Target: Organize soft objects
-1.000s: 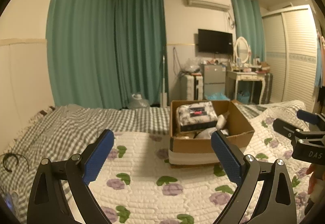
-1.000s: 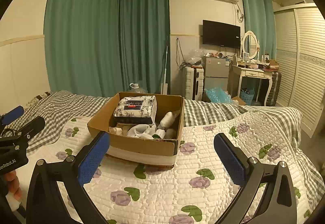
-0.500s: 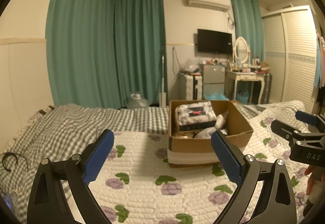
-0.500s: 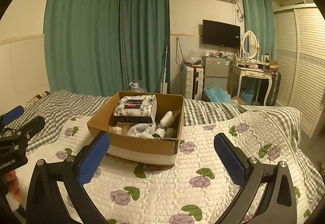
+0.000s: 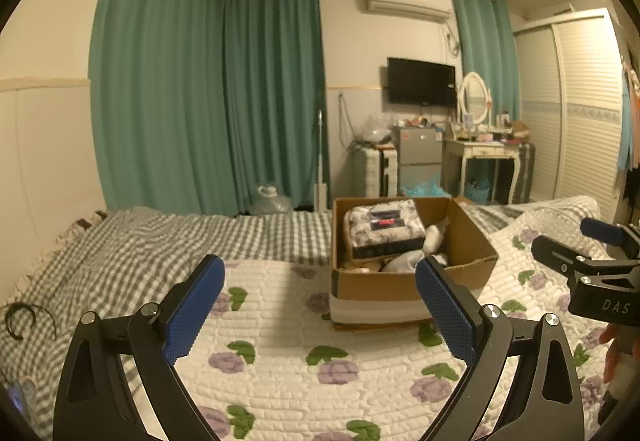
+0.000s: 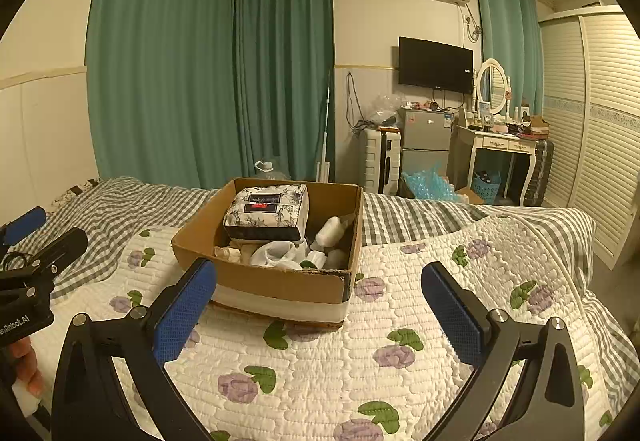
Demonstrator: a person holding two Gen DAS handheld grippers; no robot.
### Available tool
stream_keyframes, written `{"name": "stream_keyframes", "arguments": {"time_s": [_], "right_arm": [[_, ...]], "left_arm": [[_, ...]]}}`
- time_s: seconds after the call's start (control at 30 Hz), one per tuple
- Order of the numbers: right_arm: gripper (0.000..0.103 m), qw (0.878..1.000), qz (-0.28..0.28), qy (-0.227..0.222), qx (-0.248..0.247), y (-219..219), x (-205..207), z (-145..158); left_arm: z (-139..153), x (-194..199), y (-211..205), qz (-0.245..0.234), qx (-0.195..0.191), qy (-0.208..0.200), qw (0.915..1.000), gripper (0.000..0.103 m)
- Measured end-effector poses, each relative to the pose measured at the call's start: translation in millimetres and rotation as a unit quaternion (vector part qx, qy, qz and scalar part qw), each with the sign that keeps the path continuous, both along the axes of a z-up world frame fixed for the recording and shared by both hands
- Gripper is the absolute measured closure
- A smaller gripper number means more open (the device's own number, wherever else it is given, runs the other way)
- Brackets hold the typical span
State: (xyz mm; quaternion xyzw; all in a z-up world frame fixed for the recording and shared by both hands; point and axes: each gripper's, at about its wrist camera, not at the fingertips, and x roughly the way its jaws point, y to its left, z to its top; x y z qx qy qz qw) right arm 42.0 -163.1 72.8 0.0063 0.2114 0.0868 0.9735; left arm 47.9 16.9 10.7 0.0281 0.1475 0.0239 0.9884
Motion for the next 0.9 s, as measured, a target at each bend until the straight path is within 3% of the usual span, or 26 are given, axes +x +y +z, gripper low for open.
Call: {"name": "stream_keyframes", "arguments": {"time_s": [0.9], "right_arm": [[0.000, 1.000, -0.006, 0.008, 0.002, 1.9, 0.2, -5.6]], "left_arm": [[-1.8, 0.5, 2.3, 0.000, 0.001, 0.001, 1.0000, 0.005]]}}
